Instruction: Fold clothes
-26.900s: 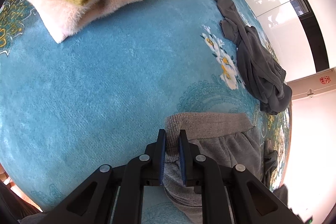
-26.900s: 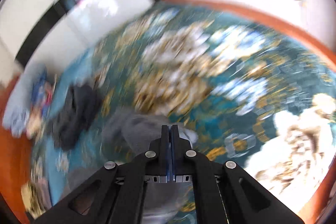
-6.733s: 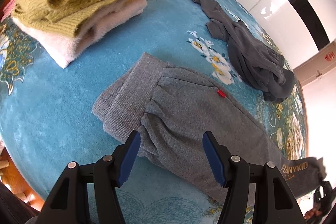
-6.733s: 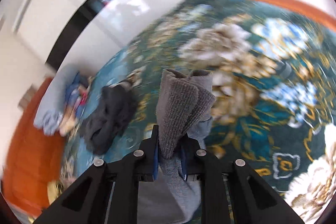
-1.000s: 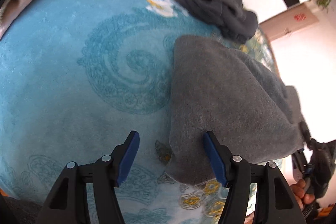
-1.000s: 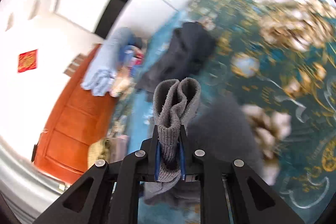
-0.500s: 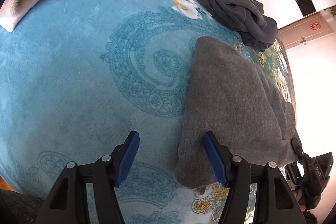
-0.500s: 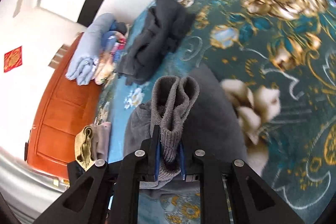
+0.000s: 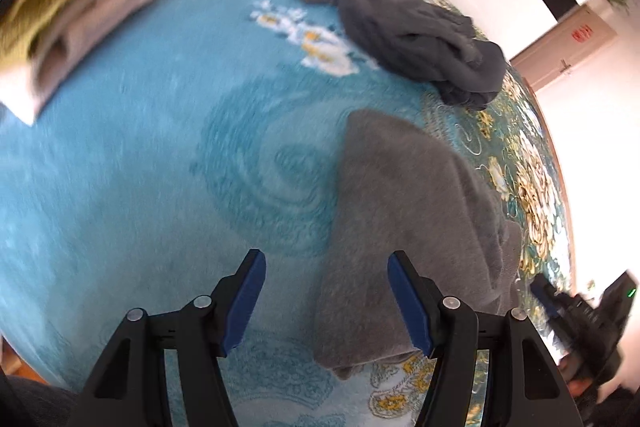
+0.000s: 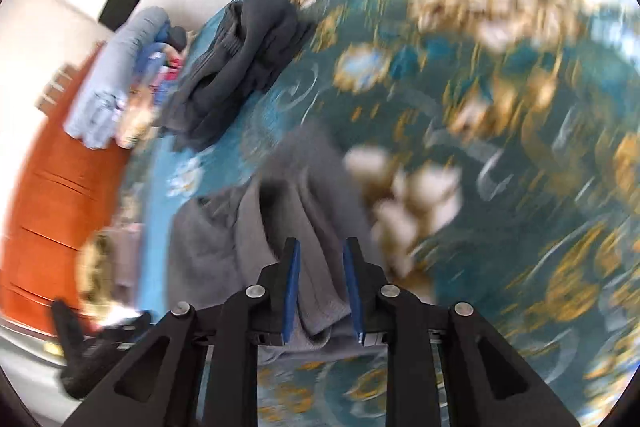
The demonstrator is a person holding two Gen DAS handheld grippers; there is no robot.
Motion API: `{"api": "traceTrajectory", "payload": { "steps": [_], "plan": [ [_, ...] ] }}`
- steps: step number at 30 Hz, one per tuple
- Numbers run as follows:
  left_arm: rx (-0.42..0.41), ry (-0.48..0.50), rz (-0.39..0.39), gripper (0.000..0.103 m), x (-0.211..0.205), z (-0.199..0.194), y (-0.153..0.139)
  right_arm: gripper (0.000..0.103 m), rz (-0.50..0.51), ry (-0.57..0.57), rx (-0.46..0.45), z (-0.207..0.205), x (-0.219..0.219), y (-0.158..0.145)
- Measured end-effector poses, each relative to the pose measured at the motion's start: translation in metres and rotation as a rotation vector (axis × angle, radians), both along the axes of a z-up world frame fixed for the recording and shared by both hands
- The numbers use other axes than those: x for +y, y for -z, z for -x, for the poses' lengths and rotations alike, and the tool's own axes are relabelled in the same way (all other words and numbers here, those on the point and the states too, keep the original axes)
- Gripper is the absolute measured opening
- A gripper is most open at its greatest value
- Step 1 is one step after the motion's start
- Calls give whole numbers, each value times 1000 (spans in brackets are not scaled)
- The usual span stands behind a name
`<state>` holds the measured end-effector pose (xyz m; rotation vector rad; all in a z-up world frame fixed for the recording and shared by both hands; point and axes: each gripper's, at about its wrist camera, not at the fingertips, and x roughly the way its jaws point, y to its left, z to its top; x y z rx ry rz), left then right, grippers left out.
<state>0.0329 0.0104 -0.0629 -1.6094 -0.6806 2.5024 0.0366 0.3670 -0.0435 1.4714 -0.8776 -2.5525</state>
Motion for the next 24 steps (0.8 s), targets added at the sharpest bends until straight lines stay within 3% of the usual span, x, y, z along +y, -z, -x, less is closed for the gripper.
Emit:
{"api": "traceTrajectory", "payload": {
  "steps": [5,9,14,16,22,24],
  "plan": [
    [71,153,-18,68,39,2,-18,28,-126,-225,70,25,-53,-31],
    [81,277,58,68,66,0,-15,38,-152,-381,95,35,-96,-26],
    [-63,284,42,68,62,9,28,38,-231,-324,-3,57,-95,14],
    [-95,267,13,68,56,15,37,38,-189,-290,-43,64,-84,31],
    [-87,247,-61,68,45,12,31,38,-178,-297,-36,61,-82,23],
    [-59,234,-112,68,37,7,21,38,-114,-273,-2,54,-72,10]
  ]
}}
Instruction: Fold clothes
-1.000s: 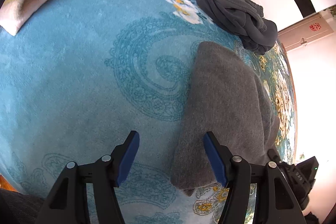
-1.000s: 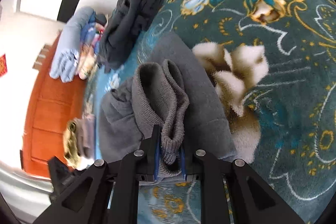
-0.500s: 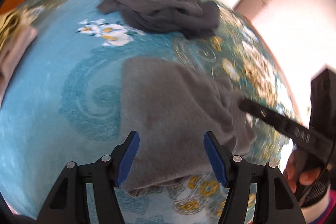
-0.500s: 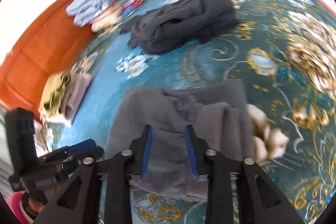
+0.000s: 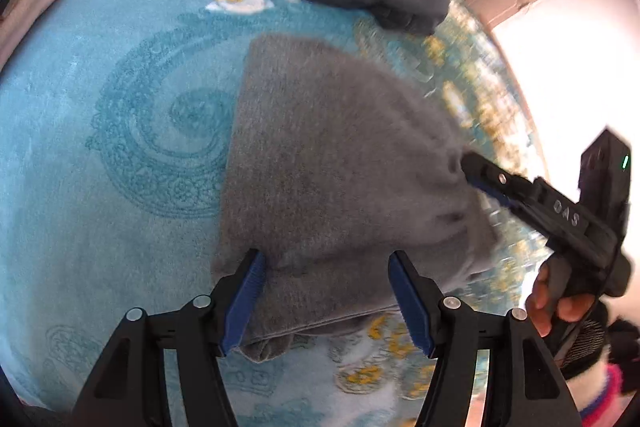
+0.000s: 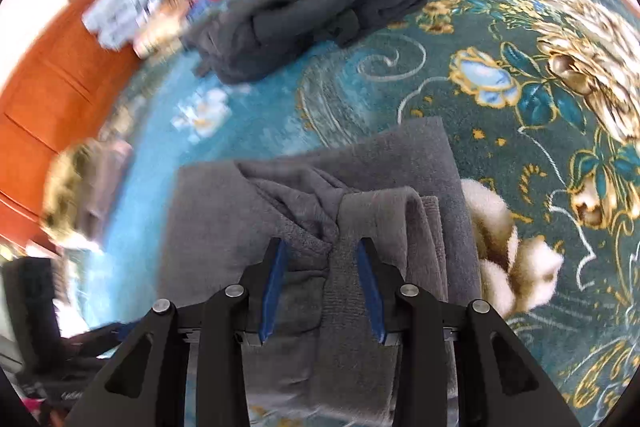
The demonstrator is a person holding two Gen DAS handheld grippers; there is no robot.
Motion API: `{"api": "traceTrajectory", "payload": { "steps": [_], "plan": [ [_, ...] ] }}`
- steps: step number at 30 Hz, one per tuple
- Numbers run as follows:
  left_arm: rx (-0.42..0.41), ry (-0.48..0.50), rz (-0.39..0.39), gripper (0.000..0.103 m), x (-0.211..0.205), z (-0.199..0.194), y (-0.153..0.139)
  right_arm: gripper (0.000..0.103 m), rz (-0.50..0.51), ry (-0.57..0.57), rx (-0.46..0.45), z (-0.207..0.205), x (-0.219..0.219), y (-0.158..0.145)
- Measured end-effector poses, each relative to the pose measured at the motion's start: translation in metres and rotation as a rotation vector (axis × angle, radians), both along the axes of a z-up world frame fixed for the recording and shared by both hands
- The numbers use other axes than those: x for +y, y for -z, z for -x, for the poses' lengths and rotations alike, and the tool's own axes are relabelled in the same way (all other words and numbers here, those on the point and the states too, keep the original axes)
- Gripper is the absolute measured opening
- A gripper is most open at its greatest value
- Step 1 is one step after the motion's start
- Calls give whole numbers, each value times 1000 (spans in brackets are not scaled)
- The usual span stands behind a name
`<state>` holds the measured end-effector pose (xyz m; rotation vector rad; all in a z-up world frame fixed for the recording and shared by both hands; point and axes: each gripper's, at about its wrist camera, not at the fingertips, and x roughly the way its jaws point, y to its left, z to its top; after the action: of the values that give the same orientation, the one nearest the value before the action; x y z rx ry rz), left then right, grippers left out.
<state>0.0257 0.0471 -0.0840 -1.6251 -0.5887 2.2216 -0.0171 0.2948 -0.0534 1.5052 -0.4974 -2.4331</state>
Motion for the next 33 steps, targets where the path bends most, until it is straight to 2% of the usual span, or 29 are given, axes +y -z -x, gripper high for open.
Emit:
{"api": "traceTrajectory", "payload": {
  "steps": [2,3,5,8,9,10,11,13,14,15,16,21,23,26,28,33],
  "plan": [
    [20,-41,-17,69,-13,0,-5,45,81,60,52,-15,23,-14],
    [25,-68,-18,72,-20,1,-7,48,109,90,50,-20,34,-13],
    [-16,-142,-40,73,-37,3,4,55,166,149,45,-30,56,-12],
    [-73,-235,-104,76,-54,3,20,57,180,180,-27,-43,77,7],
    [-92,-265,-126,80,-60,3,26,60,167,185,-44,-46,80,13],
    [-100,-272,-146,82,-62,3,30,72,154,190,-61,-50,83,18],
    [-107,-278,-167,86,-63,4,34,83,185,194,-65,-53,85,22],
    [-121,-290,-208,91,-65,5,41,84,248,201,-72,-60,89,31],
    [-129,-296,-228,98,-66,5,45,86,286,203,-84,-60,89,35],
    [-116,-282,-237,103,-64,7,44,87,307,207,-99,-58,88,40],
    [-110,-266,-241,103,-60,8,43,92,317,206,-104,-55,87,42],
    [-127,-200,-248,103,-50,14,45,93,359,182,-99,-42,81,47],
    [-127,-195,-293,103,-50,18,46,94,355,161,-91,-38,78,48],
    [-142,-113,-325,103,-38,27,48,94,335,122,-69,-34,74,47],
    [-140,-60,-274,103,-31,29,46,97,322,102,-60,-32,71,47],
    [-131,-41,-226,103,-31,28,37,99,324,85,-102,-24,67,50]
  ]
}}
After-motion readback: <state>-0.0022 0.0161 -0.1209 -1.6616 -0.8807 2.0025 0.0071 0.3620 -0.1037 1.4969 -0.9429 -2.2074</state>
